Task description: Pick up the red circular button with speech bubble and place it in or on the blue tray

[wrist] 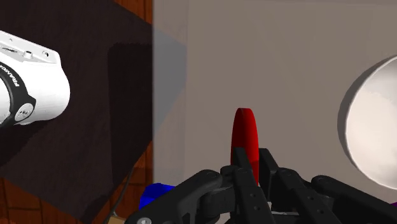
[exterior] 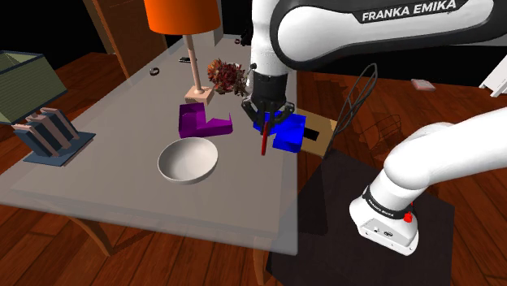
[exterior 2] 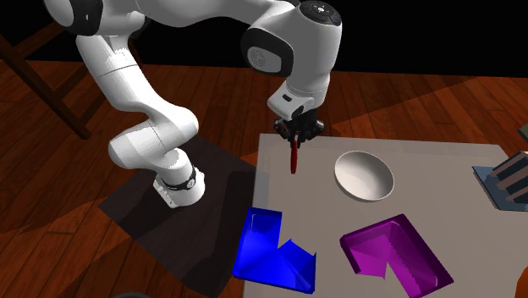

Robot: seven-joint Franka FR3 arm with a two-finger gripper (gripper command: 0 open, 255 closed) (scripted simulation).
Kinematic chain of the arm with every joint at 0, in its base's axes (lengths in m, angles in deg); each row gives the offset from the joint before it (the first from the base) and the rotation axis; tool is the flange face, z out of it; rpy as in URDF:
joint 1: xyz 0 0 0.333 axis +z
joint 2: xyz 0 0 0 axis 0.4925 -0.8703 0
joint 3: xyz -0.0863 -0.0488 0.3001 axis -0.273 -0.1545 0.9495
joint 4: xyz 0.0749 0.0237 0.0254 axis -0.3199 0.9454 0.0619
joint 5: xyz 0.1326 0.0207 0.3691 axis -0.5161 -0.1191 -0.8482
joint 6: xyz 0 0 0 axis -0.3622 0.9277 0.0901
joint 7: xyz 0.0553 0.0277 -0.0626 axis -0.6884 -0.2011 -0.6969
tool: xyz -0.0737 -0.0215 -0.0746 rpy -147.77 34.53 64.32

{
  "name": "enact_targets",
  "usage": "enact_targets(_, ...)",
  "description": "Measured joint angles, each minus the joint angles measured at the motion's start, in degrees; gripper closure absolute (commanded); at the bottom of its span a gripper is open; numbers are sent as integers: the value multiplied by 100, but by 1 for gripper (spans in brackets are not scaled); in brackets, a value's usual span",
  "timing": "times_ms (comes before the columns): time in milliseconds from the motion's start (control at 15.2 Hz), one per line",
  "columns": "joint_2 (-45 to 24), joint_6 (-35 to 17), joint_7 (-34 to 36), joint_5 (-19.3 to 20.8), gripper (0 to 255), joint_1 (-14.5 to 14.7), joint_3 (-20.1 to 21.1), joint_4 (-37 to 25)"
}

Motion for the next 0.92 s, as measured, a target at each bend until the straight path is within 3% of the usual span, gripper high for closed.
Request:
enact_targets(330,-16,253,-251,182,255,-125,-294,-197)
enact_targets(924,-515,460,-1262,829,255,-688,-1121,-680)
